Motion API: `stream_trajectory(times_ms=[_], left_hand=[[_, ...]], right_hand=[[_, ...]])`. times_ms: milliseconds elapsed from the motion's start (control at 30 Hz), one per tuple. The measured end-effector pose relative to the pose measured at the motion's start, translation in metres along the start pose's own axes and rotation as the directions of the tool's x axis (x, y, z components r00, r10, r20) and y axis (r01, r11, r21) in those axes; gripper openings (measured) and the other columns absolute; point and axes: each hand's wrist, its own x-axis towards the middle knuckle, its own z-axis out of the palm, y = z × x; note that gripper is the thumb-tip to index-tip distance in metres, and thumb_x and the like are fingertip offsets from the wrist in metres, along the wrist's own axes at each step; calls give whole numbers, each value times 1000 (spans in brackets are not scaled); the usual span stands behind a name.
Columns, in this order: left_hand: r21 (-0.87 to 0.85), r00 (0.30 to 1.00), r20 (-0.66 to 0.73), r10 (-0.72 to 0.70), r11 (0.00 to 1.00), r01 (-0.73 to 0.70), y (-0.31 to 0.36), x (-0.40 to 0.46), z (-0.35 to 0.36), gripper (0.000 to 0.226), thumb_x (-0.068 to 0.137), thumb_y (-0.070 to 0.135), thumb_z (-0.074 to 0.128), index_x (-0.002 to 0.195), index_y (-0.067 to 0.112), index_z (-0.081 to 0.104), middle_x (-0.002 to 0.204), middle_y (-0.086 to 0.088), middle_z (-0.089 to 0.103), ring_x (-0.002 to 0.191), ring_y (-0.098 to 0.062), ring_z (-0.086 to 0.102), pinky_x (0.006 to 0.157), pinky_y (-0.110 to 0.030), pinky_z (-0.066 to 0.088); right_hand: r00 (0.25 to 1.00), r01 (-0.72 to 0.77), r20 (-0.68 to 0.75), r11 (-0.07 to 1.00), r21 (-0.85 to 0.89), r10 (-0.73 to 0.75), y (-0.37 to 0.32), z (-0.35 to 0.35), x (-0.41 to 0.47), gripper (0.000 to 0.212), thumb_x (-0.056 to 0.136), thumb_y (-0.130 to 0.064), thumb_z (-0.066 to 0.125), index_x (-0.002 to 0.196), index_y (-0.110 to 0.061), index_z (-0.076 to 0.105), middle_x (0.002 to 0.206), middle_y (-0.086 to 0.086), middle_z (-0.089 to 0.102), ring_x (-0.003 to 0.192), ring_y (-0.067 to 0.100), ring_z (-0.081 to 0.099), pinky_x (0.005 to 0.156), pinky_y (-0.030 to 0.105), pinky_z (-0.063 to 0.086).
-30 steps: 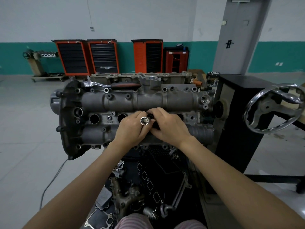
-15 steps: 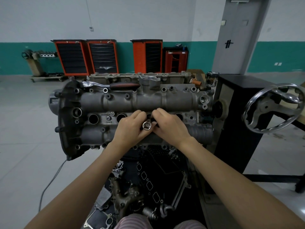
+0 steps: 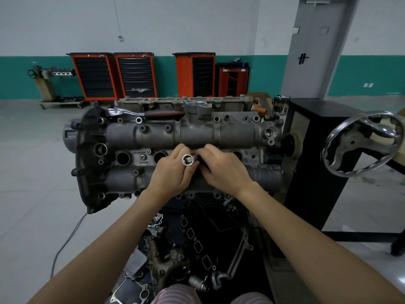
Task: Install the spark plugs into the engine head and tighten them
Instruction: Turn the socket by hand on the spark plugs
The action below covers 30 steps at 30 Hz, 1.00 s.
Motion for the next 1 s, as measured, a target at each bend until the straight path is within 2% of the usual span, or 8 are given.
stream_trajectory(times_ms=[133,233,333,467,567,733,933,1000], left_hand=[[-21,1000,3,-7,1000,7,0,-1,-1,56,100,43,18,78,2,49,66,-11,47,48,-21,43,41,-32,34],[4,1000,18,-2,1000,2,1,0,-2,34,93,39,38,78,9,40,63,-9,45,45,-21,41,36,-33,36],[81,1000,2,-18,997,18,3,2,-1,56,92,47,41,66,-2,47,58,-10,48,41,-23,44,33,-30,37],[79,1000,-1,-21,997,21,4,2,0,64,96,48,27,65,-4,48,58,-14,47,40,-28,45,33,-36,39],[2,997,18,-76,997,76,4,1,-1,50,93,37,38,69,-6,48,63,-17,48,44,-31,47,37,-43,43],[-35,996,50,-68,997,70,6,2,-4,38,88,26,39,72,-7,49,64,-19,48,45,-33,47,38,-45,43],[-19,995,78,-60,998,62,4,0,-4,41,87,27,38,72,-9,49,60,-16,48,42,-30,46,36,-43,41],[12,996,86,-27,1000,26,4,1,-4,38,85,27,41,69,-7,48,60,-14,47,42,-28,44,35,-41,40]], right_hand=[[997,-40,-57,997,59,43,-3,-3,1,14,82,-9,63,82,3,56,77,15,55,55,35,54,43,39,44],[998,-35,-45,997,72,38,-3,-4,2,18,79,-9,65,79,4,53,74,16,53,53,34,51,42,36,40],[998,-5,-56,997,74,9,-4,-2,1,18,79,-14,52,76,4,53,71,17,53,51,34,50,39,36,40],[998,-37,-39,996,78,41,0,2,0,18,84,-16,58,92,0,57,84,13,58,60,34,56,46,38,44],[998,-51,-25,997,66,52,2,4,0,31,83,-20,61,110,-4,57,97,9,62,71,32,62,53,40,49],[1000,-16,-25,999,48,17,0,2,0,36,81,-15,63,114,-3,60,90,11,63,67,33,63,48,38,49],[1000,-14,-28,998,56,15,1,0,2,12,82,-9,61,88,2,61,77,14,59,62,34,58,47,41,47],[999,-48,-20,998,50,50,1,1,2,16,83,-13,61,83,2,55,77,15,57,64,35,56,49,42,44]])
